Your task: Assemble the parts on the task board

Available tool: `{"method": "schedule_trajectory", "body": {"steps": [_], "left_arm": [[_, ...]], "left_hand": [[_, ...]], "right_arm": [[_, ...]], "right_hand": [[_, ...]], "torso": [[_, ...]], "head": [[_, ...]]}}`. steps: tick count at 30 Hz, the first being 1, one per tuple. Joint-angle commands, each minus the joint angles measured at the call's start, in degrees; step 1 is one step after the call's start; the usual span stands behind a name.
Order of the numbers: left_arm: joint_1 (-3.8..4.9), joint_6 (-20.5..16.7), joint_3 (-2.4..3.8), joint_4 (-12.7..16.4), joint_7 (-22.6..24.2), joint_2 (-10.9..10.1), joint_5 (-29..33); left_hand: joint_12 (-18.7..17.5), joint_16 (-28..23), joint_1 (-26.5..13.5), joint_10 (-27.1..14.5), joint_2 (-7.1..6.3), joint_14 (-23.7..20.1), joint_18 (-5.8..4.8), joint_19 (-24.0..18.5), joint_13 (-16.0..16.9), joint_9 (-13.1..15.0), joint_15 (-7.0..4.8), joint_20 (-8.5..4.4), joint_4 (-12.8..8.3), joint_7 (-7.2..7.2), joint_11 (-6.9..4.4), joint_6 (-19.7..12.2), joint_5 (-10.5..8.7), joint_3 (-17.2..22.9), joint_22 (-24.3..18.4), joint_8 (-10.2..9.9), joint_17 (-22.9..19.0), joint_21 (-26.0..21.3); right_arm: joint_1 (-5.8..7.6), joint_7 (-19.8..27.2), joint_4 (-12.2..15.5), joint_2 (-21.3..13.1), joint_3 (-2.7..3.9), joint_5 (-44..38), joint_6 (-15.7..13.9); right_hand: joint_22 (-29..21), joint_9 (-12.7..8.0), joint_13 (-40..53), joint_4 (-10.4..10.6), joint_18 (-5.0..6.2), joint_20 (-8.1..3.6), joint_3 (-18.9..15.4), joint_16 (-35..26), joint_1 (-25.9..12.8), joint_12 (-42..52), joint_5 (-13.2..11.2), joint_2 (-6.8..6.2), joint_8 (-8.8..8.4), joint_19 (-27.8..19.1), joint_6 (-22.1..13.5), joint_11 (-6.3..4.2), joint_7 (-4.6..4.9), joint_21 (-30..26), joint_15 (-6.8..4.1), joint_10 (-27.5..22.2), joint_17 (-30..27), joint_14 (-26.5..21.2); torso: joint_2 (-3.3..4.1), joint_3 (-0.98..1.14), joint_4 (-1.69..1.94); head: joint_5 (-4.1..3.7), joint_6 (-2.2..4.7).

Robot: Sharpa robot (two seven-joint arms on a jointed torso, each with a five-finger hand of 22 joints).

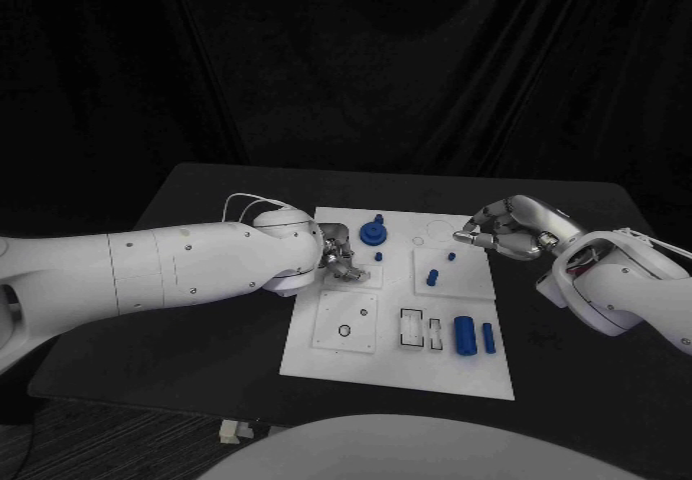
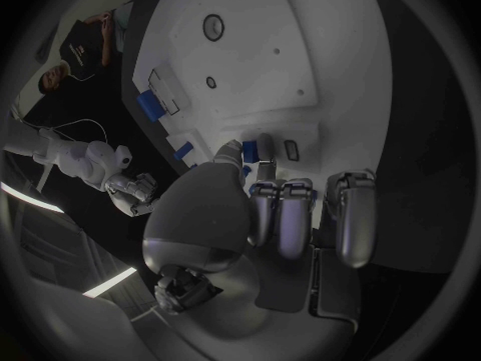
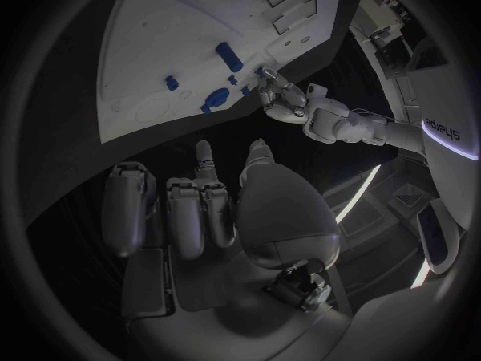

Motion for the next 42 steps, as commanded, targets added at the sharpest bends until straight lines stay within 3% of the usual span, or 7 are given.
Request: {"method": "schedule_trajectory", "body": {"steps": [1,9,16,25,30,35,42], "left_arm": [[-0.43,0.6,-0.15,-0.3,0.6,0.3,0.0],[-0.56,0.6,-0.15,-0.8,0.8,0.8,0.0],[-0.61,0.3,-0.15,-1.2,1.0,1.0,0.0],[-0.63,-0.3,-0.15,-0.9,1.1,0.5,0.0],[-0.63,-0.7,-0.15,-0.5,1.2,0.2,0.0],[-0.61,-1.5,-0.14,0.3,1.5,-0.2,0.0],[-0.11,-1.3,-0.11,1.7,0.9,-0.9,0.0]], "left_hand": [[-0.3,0.2,0.9,4.0,0.13,6.1,0.32,2.7,12.4,-0.9,-0.45,-0.33,0.0,-0.18,-0.4,-0.4,1.72,0.4,13.0,0.4,15.1,-0.2],[-1.0,0.2,3.6,3.5,-0.06,6.1,0.31,2.8,11.7,-1.8,-0.66,-0.53,0.1,-0.44,-0.64,-0.4,6.97,2.4,13.0,1.0,15.1,-0.2],[-1.1,0.2,5.2,3.5,-0.13,6.1,0.28,2.9,11.7,-2.0,-0.95,-0.79,0.1,-0.81,-0.99,0.2,9.89,4.2,13.0,1.9,15.1,-0.1],[-1.1,0.2,5.4,3.5,-0.21,6.1,0.25,2.9,11.6,-2.1,-1.04,-0.91,0.3,-0.9,-1.1,0.5,11.66,5.4,13.1,2.4,15.1,0.0],[-1.1,0.2,5.3,3.5,-0.45,6.1,0.24,3.0,11.6,-2.0,-1.13,-1.07,0.4,-0.99,-1.22,0.7,14.92,7.4,13.1,3.3,15.1,0.1],[-1.1,0.2,5.6,3.5,-0.56,6.1,0.21,3.0,11.6,-1.9,-1.23,-1.09,0.3,-1.1,-1.31,0.7,15.72,8.8,13.1,3.7,15.1,0.2],[-1.2,0.2,5.5,3.5,-1.73,6.1,0.2,3.0,11.6,-1.8,-1.26,-1.16,0.3,-1.06,-1.3,0.4,13.17,13.4,13.1,4.6,15.1,0.2]], "right_arm": [[-0.15,-0.5,0.2,-0.1,0.03,-0.3,-0.4],[-0.25,-0.5,0.1,-0.1,0.03,-0.3,-0.3],[-0.32,-0.6,0.0,0.0,0.03,-0.3,-0.2],[-0.35,-0.7,0.0,0.0,0.03,-0.3,-0.1],[-0.36,-0.8,0.0,0.0,0.03,-0.3,0.0],[-0.36,-1.0,0.0,0.0,0.03,-0.3,0.1],[-0.36,-1.1,0.0,-0.1,0.03,-0.3,0.2]], "right_hand": [[10.9,-0.1,15.1,0.0,0.85,0.15,-0.2,-0.3,-0.2,0.2,0.0,0.49,-0.38,-0.1,-0.4,0.47,0.11,-0.2,0.39,6.0,13.6,5.8],[10.9,-0.1,15.1,0.0,0.88,0.15,-0.2,-0.3,-0.2,0.2,0.0,0.52,-0.38,-0.1,-0.4,0.47,0.11,-0.3,0.39,6.0,13.6,5.7],[10.9,-0.1,15.1,0.0,0.88,0.15,-0.2,-0.3,-0.2,0.2,0.0,0.52,-0.38,-0.1,-0.4,0.47,0.11,-0.3,0.39,6.0,13.6,5.7],[10.8,-0.1,15.1,0.0,0.92,0.16,-0.3,-0.3,-0.1,0.2,0.0,0.57,-0.38,-0.2,-0.4,0.47,0.11,-0.5,0.39,6.0,13.5,5.7],[10.8,-0.1,15.1,0.0,0.92,0.16,-0.3,-0.3,-0.1,0.2,0.0,0.57,-0.38,-0.2,-0.4,0.47,0.11,-0.5,0.39,6.0,13.5,5.7],[10.8,-0.1,15.1,0.0,0.92,0.16,-0.3,-0.4,0.0,0.2,0.1,0.64,-0.37,-0.2,-0.3,0.47,0.11,-0.5,0.4,6.0,13.4,5.7],[10.8,-0.1,15.1,0.0,0.92,0.16,-0.3,-0.4,0.0,0.2,0.1,0.64,-0.37,-0.2,-0.3,0.47,0.11,-0.5,0.4,6.0,13.4,5.7]], "torso": [[0.0,-0.02,-0.03],[0.01,-0.01,-0.04],[-0.01,0.0,-0.04],[0.02,-0.02,-0.02],[0.01,-0.02,0.0],[-0.01,-0.02,0.01],[0.0,-0.03,0.0]], "head": [[0.02,-0.01],[0.05,-0.01],[0.07,-0.01],[0.14,-0.01],[0.11,-0.01],[0.13,-0.01],[0.02,-0.01]]}}
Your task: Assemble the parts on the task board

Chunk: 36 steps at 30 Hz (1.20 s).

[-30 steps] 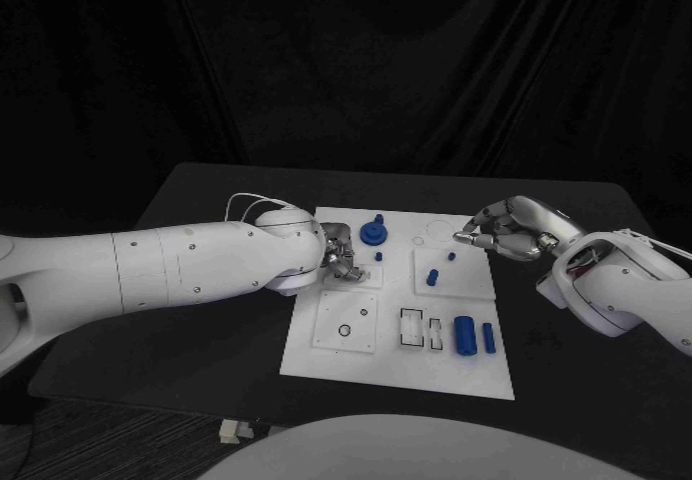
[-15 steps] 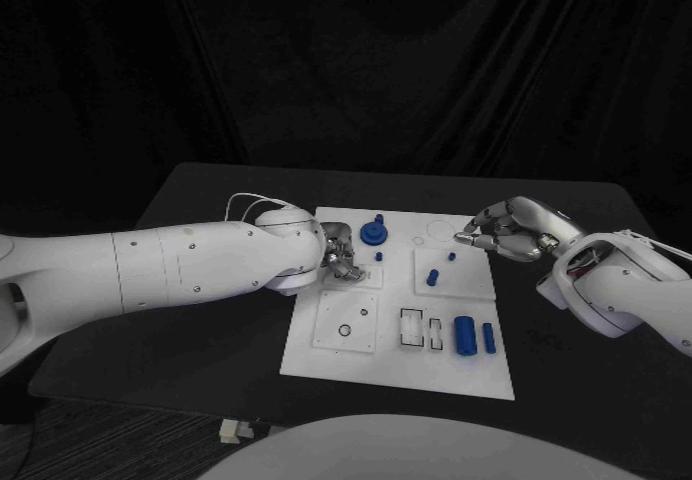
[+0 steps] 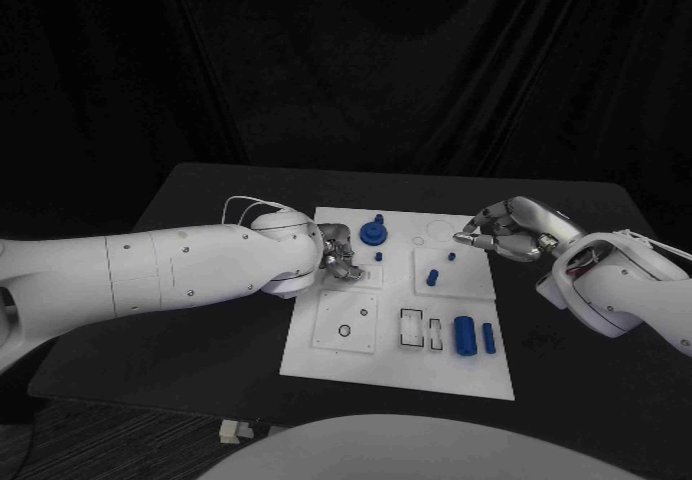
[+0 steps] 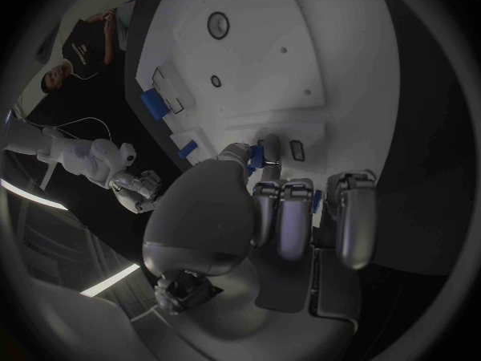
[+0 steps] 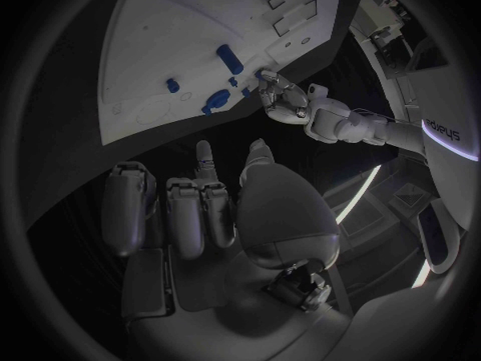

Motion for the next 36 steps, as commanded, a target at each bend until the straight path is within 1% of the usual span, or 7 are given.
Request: {"method": "schedule_trajectory", "body": {"steps": [1,4,9,13,18,25,36], "left_arm": [[0.41,0.3,-0.13,0.8,-0.4,-0.3,0.0],[1.18,1.1,-0.12,0.9,-0.6,-0.4,0.2],[3.72,5.2,-0.12,0.6,-0.5,-0.3,2.6],[5.58,9.6,-0.11,-0.3,-0.4,0.2,4.0],[6.82,14.1,-0.1,-1.9,-0.1,1.2,5.6],[7.35,18.3,-0.1,-4.1,-0.2,2.8,7.7],[7.47,23.8,-0.1,-7.6,-3.4,5.4,10.9]], "left_hand": [[-0.4,0.2,-0.1,3.7,-0.72,6.0,0.21,3.1,11.6,0.2,-0.44,-0.28,-2.1,-0.31,-0.66,0.0,-0.34,3.0,13.1,0.5,15.1,0.2],[-0.3,0.2,-0.1,3.7,-0.85,6.0,0.19,3.1,11.6,0.2,-0.45,-0.29,-2.1,-0.31,-0.66,0.0,-0.42,3.3,13.2,0.6,15.1,0.3],[-0.6,0.2,-0.7,3.5,-2.57,6.0,0.25,3.0,11.4,0.1,-0.37,-0.23,-2.1,-0.18,-0.55,-0.4,-1.34,5.0,13.1,0.7,15.1,0.0],[-0.8,0.2,-0.7,3.3,-2.95,6.0,0.28,2.9,11.2,0.0,-0.33,-0.2,-2.2,-0.22,-0.55,-0.5,-1.68,5.5,13.0,0.8,15.1,-0.1],[-1.2,0.2,-0.3,2.9,-3.71,6.0,0.34,2.7,10.7,-0.1,-0.31,-0.17,-2.4,-0.18,-0.53,-0.6,-1.82,7.1,13.0,0.8,15.1,-0.4],[-1.3,0.2,-0.9,2.8,-5.65,6.0,0.36,2.6,10.6,-0.3,-0.19,-0.05,-2.5,-0.01,-0.4,-0.7,-4.73,13.3,12.9,1.5,15.1,-0.5],[-1.3,0.2,-2.0,2.9,-6.24,6.0,0.34,2.7,10.7,-0.3,-0.15,-0.01,-2.4,0.03,-0.35,-0.8,-5.8,14.7,13.0,1.6,15.1,-0.4]], "right_arm": [[-0.12,-1.1,0.1,-0.1,0.04,-0.3,0.2],[-0.12,-1.1,0.1,-0.1,0.04,-0.3,0.2],[-0.12,-1.2,0.1,0.0,0.04,-0.3,0.3],[-0.12,-1.2,0.0,0.1,0.04,-0.3,0.3],[-0.12,-1.2,0.1,0.1,0.04,-0.3,0.4],[-0.12,-1.3,0.1,0.0,0.04,-0.3,0.4],[-0.12,-1.4,0.1,0.1,0.04,-0.3,0.6]], "right_hand": [[10.8,-0.1,15.1,0.0,0.92,0.17,-0.3,-0.4,0.0,0.2,0.1,0.64,-0.37,-0.2,-0.3,0.47,0.11,-0.2,0.4,6.0,13.4,5.7],[10.8,-0.1,15.1,0.0,0.93,0.17,-0.3,-0.4,0.0,0.2,0.1,0.68,-0.37,-0.3,-0.3,0.47,0.11,-0.3,0.4,6.0,13.4,5.7],[10.8,-0.1,15.1,0.0,0.93,0.17,-0.3,-0.4,0.0,0.2,0.1,0.68,-0.37,-0.3,-0.3,0.47,0.11,-0.3,0.4,6.0,13.4,5.7],[10.8,-0.1,15.1,0.0,0.93,0.17,-0.3,-0.4,0.0,0.2,0.1,0.68,-0.37,-0.3,-0.3,0.47,0.11,-0.3,0.4,6.0,13.4,5.7],[10.8,-0.1,15.1,0.0,0.93,0.17,-0.3,-0.4,0.0,0.2,0.1,0.68,-0.37,-0.3,-0.3,0.47,0.11,-0.3,0.4,6.0,13.4,5.7],[10.8,-0.1,15.1,-0.1,0.93,0.17,-0.3,-0.4,0.1,0.2,0.2,0.73,-0.36,-0.2,-0.3,0.47,0.11,-0.3,0.4,6.0,13.4,5.7],[10.8,-0.1,15.1,-0.1,0.94,0.17,-0.3,-0.4,0.2,0.2,0.2,0.75,-0.36,-0.3,-0.3,0.47,0.11,-0.3,0.4,6.0,13.4,5.7]], "torso": [[0.01,-0.01,0.0],[-0.01,0.0,0.01],[-0.05,0.0,-0.03],[-0.05,-0.01,-0.06],[0.01,0.01,-0.03],[-0.01,0.01,-0.03],[0.07,0.0,-0.07]], "head": [[-0.04,-0.01],[-0.03,-0.01],[0.02,-0.01],[-0.05,-0.01],[-0.18,-0.01],[-0.31,-0.01],[0.08,-0.01]]}}
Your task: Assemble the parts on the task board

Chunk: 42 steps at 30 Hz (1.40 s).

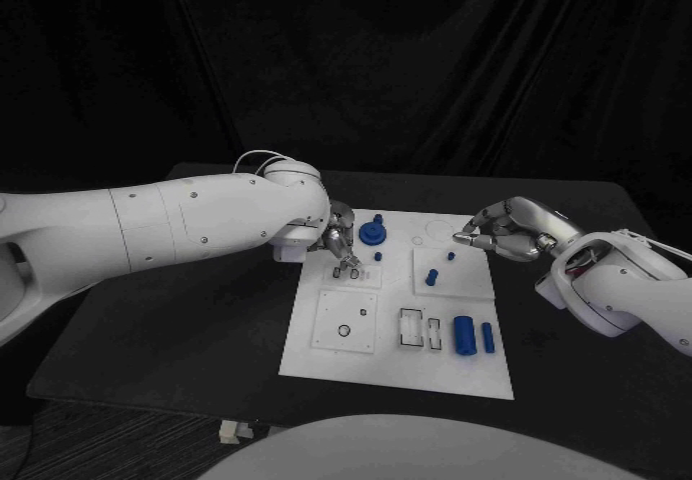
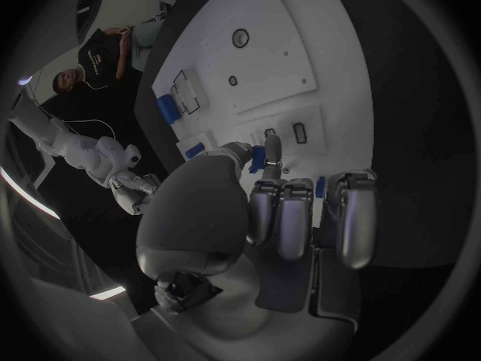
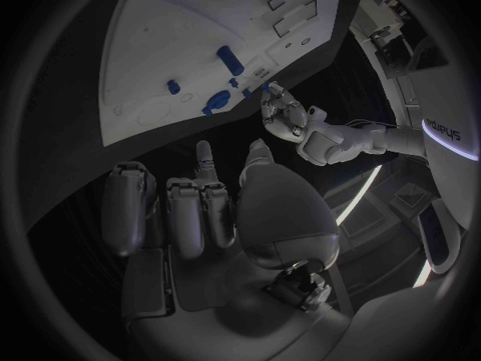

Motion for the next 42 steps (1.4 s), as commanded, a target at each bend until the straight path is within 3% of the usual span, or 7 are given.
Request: {"method": "schedule_trajectory", "body": {"steps": [1,20,42], "left_arm": [[0.19,4.2,0.06,-1.0,-1.7,0.8,2.8],[0.03,4.8,0.05,-5.2,-5.5,4.4,3.1],[-0.45,7.5,0.04,-6.6,-6.3,5.8,3.1]], "left_hand": [[-0.1,0.2,-0.1,2.6,-0.33,6.0,0.35,2.7,10.8,-0.1,-0.16,-0.02,-2.4,-0.15,-0.12,-0.2,-0.21,2.8,13.0,0.2,15.1,-0.1],[0.0,0.2,-2.3,2.7,-0.06,6.0,0.34,2.7,10.9,-0.3,-0.11,0.02,-2.2,-0.08,-0.04,-0.2,-1.52,4.2,13.0,0.2,15.1,-0.1],[0.0,0.2,-3.1,2.7,-0.4,6.0,0.36,2.7,10.9,-0.6,-0.08,0.05,-2.6,-0.07,-0.01,-0.3,-2.64,4.6,12.9,0.0,15.1,-0.2]], "right_arm": [[-0.11,-1.0,0.0,0.1,0.03,-0.3,0.4],[-0.12,-0.9,-0.1,0.3,0.03,-0.3,0.6],[-0.12,-0.8,0.1,0.3,0.03,-0.3,0.5]], "right_hand": [[10.8,-0.1,15.1,-0.1,0.94,0.17,-0.3,-0.2,-0.1,0.2,0.2,0.52,-0.36,-0.3,-0.3,0.47,0.11,-0.3,0.4,6.0,13.4,5.7],[10.8,-0.1,15.1,-0.1,0.94,0.17,-0.3,-0.2,-0.1,0.2,0.2,0.52,-0.36,-0.3,-0.3,0.47,0.11,-0.3,0.4,6.0,13.4,5.7],[10.8,-0.1,15.1,-0.1,0.96,0.18,-0.3,-0.2,0.2,0.2,0.3,0.61,-0.36,-0.3,-0.3,0.46,0.1,-0.4,0.39,6.0,13.3,5.7]], "torso": [[0.04,0.0,0.01],[0.02,0.0,0.05],[0.02,-0.01,0.03]], "head": [[0.15,-0.01],[0.28,-0.01],[0.39,-0.01]]}}
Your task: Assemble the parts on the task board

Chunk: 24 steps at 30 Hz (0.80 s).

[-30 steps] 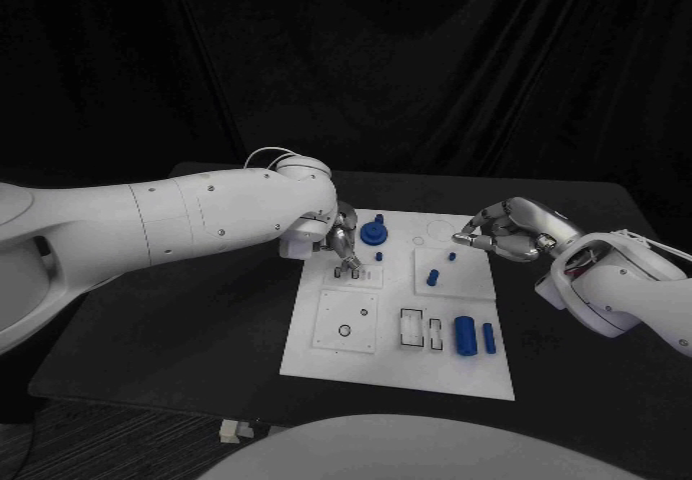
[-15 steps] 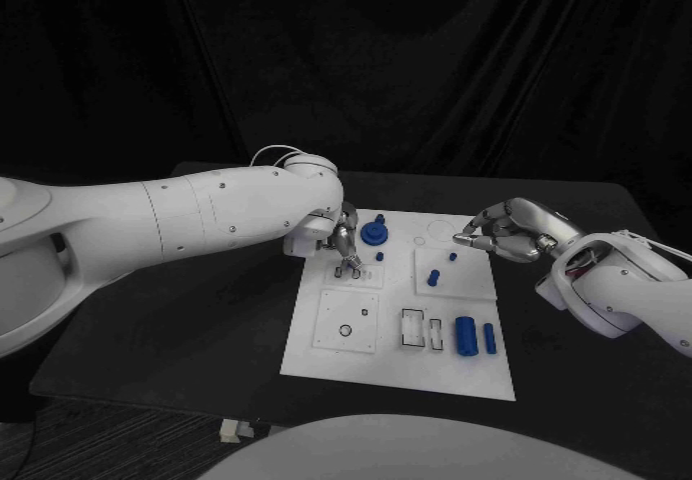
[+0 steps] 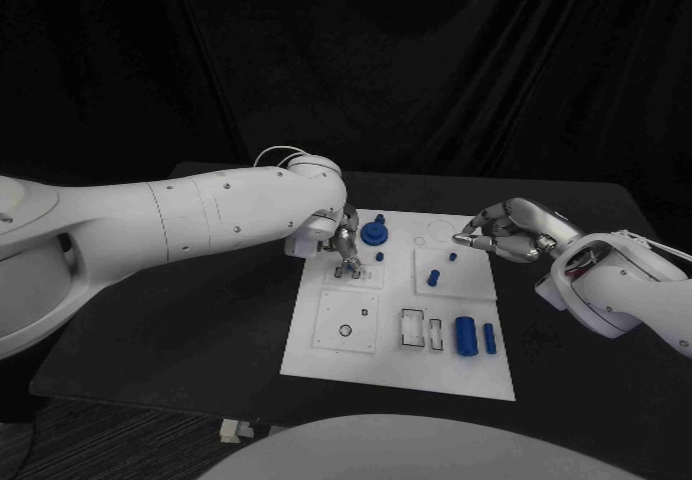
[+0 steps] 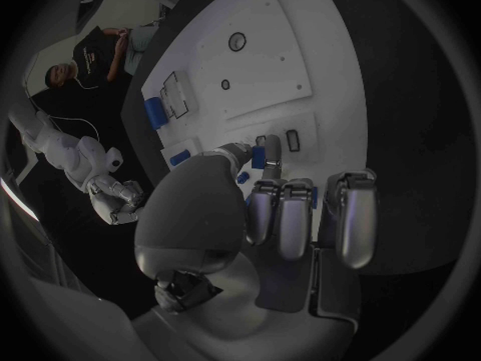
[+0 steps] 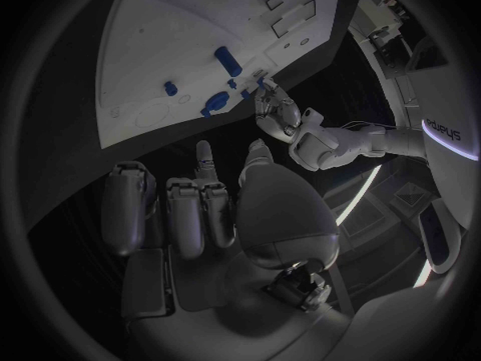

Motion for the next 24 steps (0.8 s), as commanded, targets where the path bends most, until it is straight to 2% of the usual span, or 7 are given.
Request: {"method": "schedule_trajectory", "body": {"steps": [1,19,24], "left_arm": [[-0.18,1.9,0.05,0.0,-0.4,0.2,0.5],[-0.95,2.3,0.05,-1.3,-0.7,0.8,0.5],[-1.01,1.9,0.05,-1.5,-0.5,1.0,0.5]], "left_hand": [[0.0,0.2,-0.5,2.7,-0.1,6.0,0.37,2.7,10.9,-0.1,-0.08,0.05,-1.5,-0.53,-0.03,0.0,-0.22,1.8,12.9,0.0,15.1,-0.2],[-0.2,0.2,-0.5,2.5,-0.13,6.0,0.41,2.6,10.7,-0.2,-0.09,0.05,-1.8,-0.57,-0.06,0.1,-0.59,2.0,12.9,-0.1,15.1,-0.4],[-0.2,0.2,-1.1,2.5,-0.02,6.0,0.41,2.6,10.7,-0.4,-0.06,0.07,-1.8,-0.51,-0.01,0.3,-1.52,2.2,12.9,-0.2,15.1,-0.4]], "right_arm": [[-0.12,-0.7,0.1,-0.1,0.03,-0.3,0.1],[-0.12,-0.7,0.3,-0.2,0.03,-0.3,-0.1],[-0.12,-0.7,0.3,-0.2,0.03,-0.3,-0.1]], "right_hand": [[10.8,-0.1,15.1,-0.1,0.96,0.18,-0.3,-0.2,0.0,0.2,0.3,0.38,-0.36,-0.3,-0.3,0.46,0.1,-0.2,0.39,6.0,13.3,5.7],[10.8,-0.1,15.1,-0.1,0.96,0.18,-0.3,-0.2,0.1,0.2,0.3,0.38,-0.36,-0.3,-0.3,0.46,0.1,-0.2,0.39,6.0,13.4,5.7],[10.8,-0.1,15.1,-0.1,0.96,0.18,-0.3,-0.2,0.1,0.2,0.3,0.38,-0.36,-0.3,-0.3,0.46,0.1,-0.2,0.39,6.0,13.4,5.7]], "torso": [[0.05,-0.01,0.0],[0.02,-0.01,0.01],[0.0,0.0,0.02]], "head": [[-0.03,-0.01],[0.03,-0.01],[-0.06,-0.01]]}}
